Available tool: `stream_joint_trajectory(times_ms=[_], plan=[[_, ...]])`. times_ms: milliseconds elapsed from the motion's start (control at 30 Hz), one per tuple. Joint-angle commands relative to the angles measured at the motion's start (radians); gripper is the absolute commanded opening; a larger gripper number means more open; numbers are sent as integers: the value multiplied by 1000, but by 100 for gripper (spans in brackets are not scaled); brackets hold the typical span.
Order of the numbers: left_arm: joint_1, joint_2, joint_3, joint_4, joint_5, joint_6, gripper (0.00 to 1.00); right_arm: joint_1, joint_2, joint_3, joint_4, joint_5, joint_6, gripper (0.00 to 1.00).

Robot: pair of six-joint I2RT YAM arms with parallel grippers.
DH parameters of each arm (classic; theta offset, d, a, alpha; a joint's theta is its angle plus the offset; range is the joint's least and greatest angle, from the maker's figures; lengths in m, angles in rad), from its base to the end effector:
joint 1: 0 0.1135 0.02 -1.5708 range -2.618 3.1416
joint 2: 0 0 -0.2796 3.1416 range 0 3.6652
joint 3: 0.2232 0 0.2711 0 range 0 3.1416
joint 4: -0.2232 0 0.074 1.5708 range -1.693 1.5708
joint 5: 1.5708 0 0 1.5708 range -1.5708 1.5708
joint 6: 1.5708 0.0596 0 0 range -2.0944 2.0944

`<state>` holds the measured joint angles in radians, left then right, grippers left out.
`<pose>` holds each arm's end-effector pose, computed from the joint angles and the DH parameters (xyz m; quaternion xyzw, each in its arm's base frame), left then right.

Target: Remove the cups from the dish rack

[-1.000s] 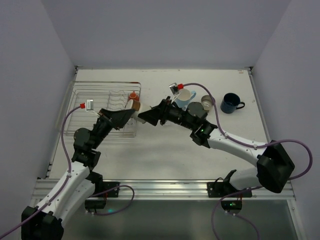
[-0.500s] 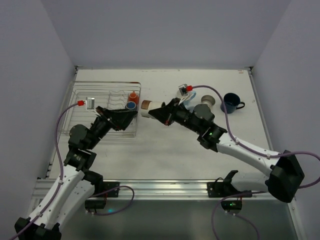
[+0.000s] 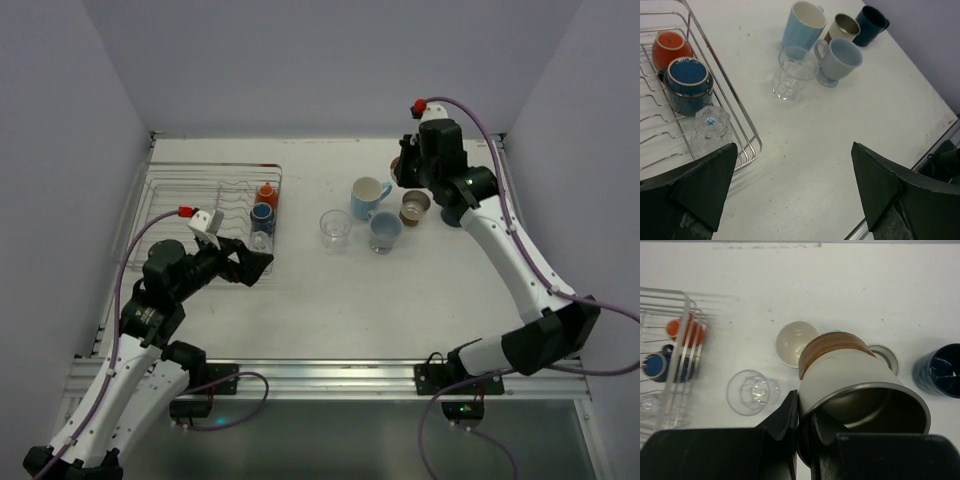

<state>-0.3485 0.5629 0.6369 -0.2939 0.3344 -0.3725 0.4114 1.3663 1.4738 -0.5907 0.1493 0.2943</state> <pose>0.1530 -0.0764 0.3137 0.0948 0.7707 -0.3390 0.5311 0.3127 0.1268 0.4135 -0.0114 0.8542 0.1184 0.5062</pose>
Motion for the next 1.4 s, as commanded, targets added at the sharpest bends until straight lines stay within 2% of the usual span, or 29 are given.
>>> stream_joint_trajectory(times_ms=[0, 233, 467, 1367], plan=[[-1, -17, -28, -53, 57, 86, 100, -37, 128, 164, -259, 61, -129, 0], [-53, -38, -43, -33, 45, 96, 100, -91, 371, 341, -389, 64, -173, 0], [-93, -43, -48, -33, 35, 93, 100, -103, 502, 425, -416, 35, -195, 0], [-92, -35, -51, -34, 5, 87, 100, -167, 625, 375, -370, -37, -202, 0]])
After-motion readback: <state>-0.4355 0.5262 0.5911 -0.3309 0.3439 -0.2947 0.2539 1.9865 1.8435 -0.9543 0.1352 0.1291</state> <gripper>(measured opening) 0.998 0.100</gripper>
